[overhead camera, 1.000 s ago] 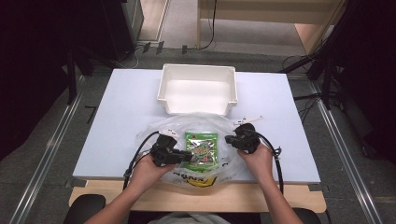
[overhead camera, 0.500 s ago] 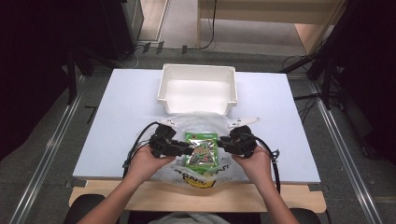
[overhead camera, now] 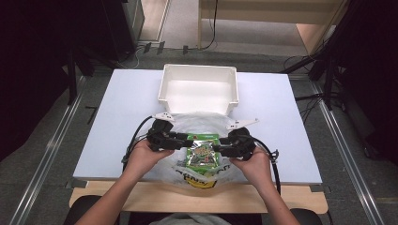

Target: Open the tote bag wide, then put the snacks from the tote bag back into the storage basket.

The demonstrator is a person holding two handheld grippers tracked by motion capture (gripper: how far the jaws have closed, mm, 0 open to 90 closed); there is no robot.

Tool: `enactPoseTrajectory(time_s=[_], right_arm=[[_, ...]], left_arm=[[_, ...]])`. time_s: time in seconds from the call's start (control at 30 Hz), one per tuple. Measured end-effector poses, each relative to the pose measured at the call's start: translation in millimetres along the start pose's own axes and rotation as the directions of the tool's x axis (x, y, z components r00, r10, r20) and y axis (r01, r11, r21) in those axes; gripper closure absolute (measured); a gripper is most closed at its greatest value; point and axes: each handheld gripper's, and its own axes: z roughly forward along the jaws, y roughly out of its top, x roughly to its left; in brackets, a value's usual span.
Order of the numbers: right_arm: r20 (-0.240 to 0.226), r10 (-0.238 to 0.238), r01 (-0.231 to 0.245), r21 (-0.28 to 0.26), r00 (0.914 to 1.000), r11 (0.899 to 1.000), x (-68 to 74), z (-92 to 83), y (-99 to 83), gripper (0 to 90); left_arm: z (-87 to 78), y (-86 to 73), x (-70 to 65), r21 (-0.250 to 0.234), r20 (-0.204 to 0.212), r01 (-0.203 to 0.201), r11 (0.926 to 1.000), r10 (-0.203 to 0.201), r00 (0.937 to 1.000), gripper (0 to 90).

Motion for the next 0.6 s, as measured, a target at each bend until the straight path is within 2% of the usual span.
enactPoseTrajectory(time_s=[0.03, 0.07, 0.1, 0.13, 0.2, 0.33, 0.37, 0.43, 0.53, 0.6], right_arm=[[0.0, 0.003, -0.003, 0.0, 1.0, 1.0, -0.3, -0.4, -0.6, 56.9], [0.004, 0.006, -0.006, 0.005, 1.0, 1.0, -0.7, -1.2, -1.4, 56.6], [0.004, 0.002, -0.002, 0.003, 1.0, 1.0, -1.5, -1.6, -1.9, 56.5], [0.002, 0.001, -0.001, 0.001, 1.0, 1.0, -2.4, -2.1, -2.5, 56.4], [0.001, 0.008, -0.008, -0.001, 1.0, 1.0, -4.0, -3.1, -3.6, 56.4], [-0.002, 0.022, -0.022, -0.002, 0.9998, 1.0, -5.5, -3.7, -4.5, 56.4], [-0.002, 0.022, -0.022, -0.002, 0.9998, 1.0, -5.4, -3.8, -4.3, 56.3], [-0.004, 0.023, -0.023, -0.006, 0.9997, 1.0, -4.7, -4.0, -3.8, 56.3], [-0.011, 0.018, -0.018, -0.009, 0.9998, 1.0, -3.6, -4.3, -3.6, 57.4], [-0.012, 0.022, -0.023, -0.005, 0.9997, 1.0, -2.1, -4.3, -3.3, 59.1]], left_arm=[[-0.6, -0.2, 1.5, 0.006, -0.006, 0.014, 0.9999, -0.014, 0.9999, 54.5], [-1.4, -0.2, 3.5, 0.009, -0.003, 0.045, 0.999, -0.044, 0.999, 51.6], [-3.0, -0.7, 5.8, -0.001, 0.004, 0.057, 0.9984, -0.057, 0.9983, 52.2], [-3.7, -1.4, 7.1, -0.014, 0.006, 0.063, 0.9979, -0.063, 0.998, 52.3], [-4.2, -1.7, 8.8, -0.003, -0.01, 0.065, 0.9979, -0.065, 0.9978, 52.3], [-2.5, -2.4, 10.8, 0.02, -0.007, 0.075, 0.9969, -0.075, 0.9971, 52.9], [-2.6, -2.5, 10.1, 0.024, -0.016, 0.071, 0.9972, -0.071, 0.9974, 55.4], [-3.7, -2.1, 8.3, 0.026, -0.018, 0.098, 0.9949, -0.097, 0.9951, 63.4], [-3.6, -1.4, 4.3, 0.045, -0.031, 0.063, 0.997, -0.062, 0.9976, 79.7], [-1.0, -1.7, 1.3, 0.066, -0.021, 0.052, 0.9964, -0.051, 0.9985, 88.2]])
